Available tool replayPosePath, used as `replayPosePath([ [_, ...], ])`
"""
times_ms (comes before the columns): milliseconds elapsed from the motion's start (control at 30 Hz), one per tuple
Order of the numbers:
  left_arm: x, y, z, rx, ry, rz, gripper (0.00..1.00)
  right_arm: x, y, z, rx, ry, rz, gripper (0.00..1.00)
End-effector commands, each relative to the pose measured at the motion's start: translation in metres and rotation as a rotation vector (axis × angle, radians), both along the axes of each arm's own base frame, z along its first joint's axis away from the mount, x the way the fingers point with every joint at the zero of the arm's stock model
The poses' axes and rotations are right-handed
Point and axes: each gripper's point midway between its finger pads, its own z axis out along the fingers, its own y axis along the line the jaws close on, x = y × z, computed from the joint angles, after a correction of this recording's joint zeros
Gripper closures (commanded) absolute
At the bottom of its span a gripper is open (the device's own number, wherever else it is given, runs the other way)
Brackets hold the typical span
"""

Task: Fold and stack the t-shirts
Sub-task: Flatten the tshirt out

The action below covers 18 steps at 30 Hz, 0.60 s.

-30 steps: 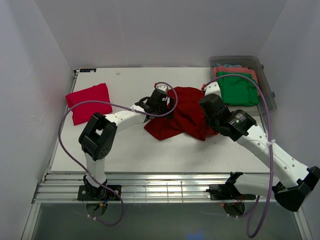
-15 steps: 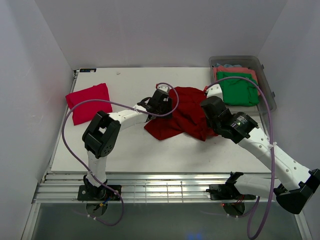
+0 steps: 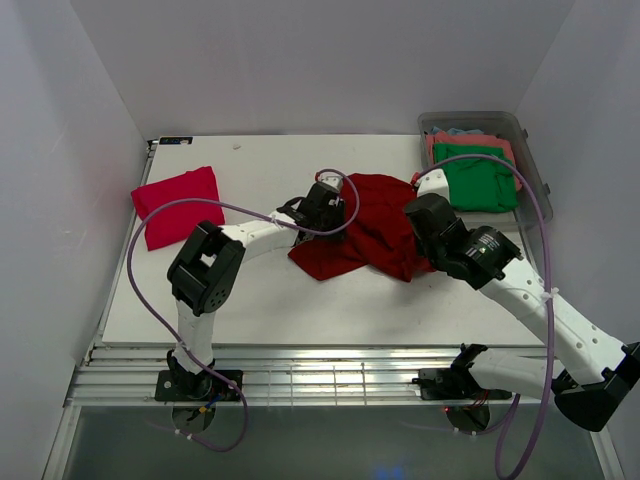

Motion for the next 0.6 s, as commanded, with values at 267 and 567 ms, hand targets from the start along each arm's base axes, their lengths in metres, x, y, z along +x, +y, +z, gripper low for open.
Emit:
replayPosePath([
  [267,-0.002,0.009,0.026,0.01,-0.07,0.037,1.0,-0.002,-0.008,0.005,0.019,-0.029,-0.046,0.92],
  [567,0.027,0.095,0.25,-0.015,-0.499,0.287,1.0,0.047,-0.029,0.072,-0.021,-0.208,-0.164,0.92],
])
